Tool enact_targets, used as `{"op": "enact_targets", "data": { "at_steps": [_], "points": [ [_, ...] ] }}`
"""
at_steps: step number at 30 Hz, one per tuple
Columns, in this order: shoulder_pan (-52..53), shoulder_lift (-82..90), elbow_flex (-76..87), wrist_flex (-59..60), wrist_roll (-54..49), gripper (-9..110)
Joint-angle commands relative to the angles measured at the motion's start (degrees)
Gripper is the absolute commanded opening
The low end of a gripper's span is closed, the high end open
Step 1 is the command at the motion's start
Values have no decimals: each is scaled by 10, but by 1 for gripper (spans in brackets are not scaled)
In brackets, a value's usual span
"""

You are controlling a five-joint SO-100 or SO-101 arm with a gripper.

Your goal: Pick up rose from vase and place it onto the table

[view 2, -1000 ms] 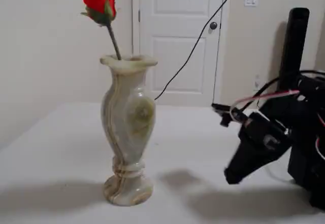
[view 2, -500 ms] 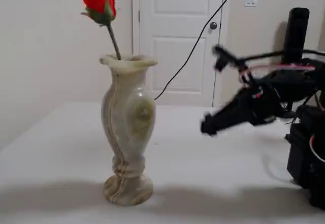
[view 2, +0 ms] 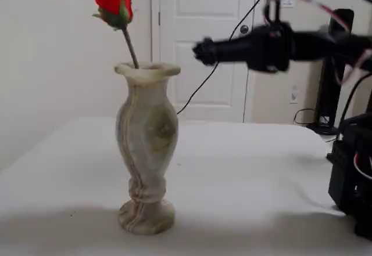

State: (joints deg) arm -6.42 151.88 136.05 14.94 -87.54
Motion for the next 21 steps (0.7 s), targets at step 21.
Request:
{"op": "enact_targets", "data": {
  "at_steps": [21],
  "points": [
    [36,-387,-352,-69,33,16]
  ]
}}
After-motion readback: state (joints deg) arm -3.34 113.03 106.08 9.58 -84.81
